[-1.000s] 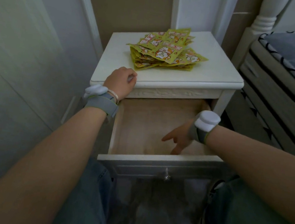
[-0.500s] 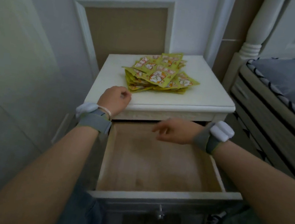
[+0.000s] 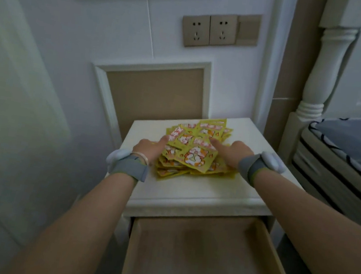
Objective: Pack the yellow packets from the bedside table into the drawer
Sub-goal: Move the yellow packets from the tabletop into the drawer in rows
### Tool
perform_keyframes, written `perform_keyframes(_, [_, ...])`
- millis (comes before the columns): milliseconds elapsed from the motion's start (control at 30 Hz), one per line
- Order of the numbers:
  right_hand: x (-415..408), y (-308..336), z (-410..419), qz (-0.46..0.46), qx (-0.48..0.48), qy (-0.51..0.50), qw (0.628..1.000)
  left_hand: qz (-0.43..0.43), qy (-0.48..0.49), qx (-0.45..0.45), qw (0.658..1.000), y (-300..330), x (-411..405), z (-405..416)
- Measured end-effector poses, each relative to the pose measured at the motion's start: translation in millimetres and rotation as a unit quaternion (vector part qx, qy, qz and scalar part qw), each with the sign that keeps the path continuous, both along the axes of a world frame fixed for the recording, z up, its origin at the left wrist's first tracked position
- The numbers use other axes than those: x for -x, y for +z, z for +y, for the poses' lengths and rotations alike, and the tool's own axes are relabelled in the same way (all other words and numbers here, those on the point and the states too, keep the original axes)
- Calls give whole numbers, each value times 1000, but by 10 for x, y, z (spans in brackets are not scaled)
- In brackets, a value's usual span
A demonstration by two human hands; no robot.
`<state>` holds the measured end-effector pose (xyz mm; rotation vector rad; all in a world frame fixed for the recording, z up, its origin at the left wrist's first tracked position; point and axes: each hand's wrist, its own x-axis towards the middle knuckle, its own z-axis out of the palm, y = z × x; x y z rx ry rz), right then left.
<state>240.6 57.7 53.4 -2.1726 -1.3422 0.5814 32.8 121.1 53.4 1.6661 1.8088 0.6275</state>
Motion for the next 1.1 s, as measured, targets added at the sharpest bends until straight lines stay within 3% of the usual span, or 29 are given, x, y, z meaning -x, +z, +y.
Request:
perform_keyframes(100, [131, -74, 62, -102, 26, -3, 994, 20, -41, 57, 997, -47, -37, 27])
perform_keyframes(200, [226, -107, 107, -144, 34, -2, 989, 8, -34, 63, 997, -149, -3, 75])
perform_keyframes(400, [248, -50, 110, -131, 60, 48, 988, -62, -12, 78, 995, -170, 41, 94])
perform_keyframes(567, [297, -13, 25, -112, 34, 45, 992, -102, -3, 26, 994, -175, 102, 62])
perform_keyframes(700, [329, 14, -57, -67, 15, 29, 997, -74, 42, -71, 994, -169, 154, 22])
perform_keyframes(833, [341, 25, -155, -4, -27, 12, 1000, -96, 67, -85, 990, -120, 198, -24])
perform_keyframes(967, [300, 39, -226, 113, -90, -15, 989, -149, 68, -80, 983, -92, 279, -40])
perform_keyframes(1100, [273, 63, -304, 210, -143, -45, 966, -263, 72, -42, 961, -133, 396, -77])
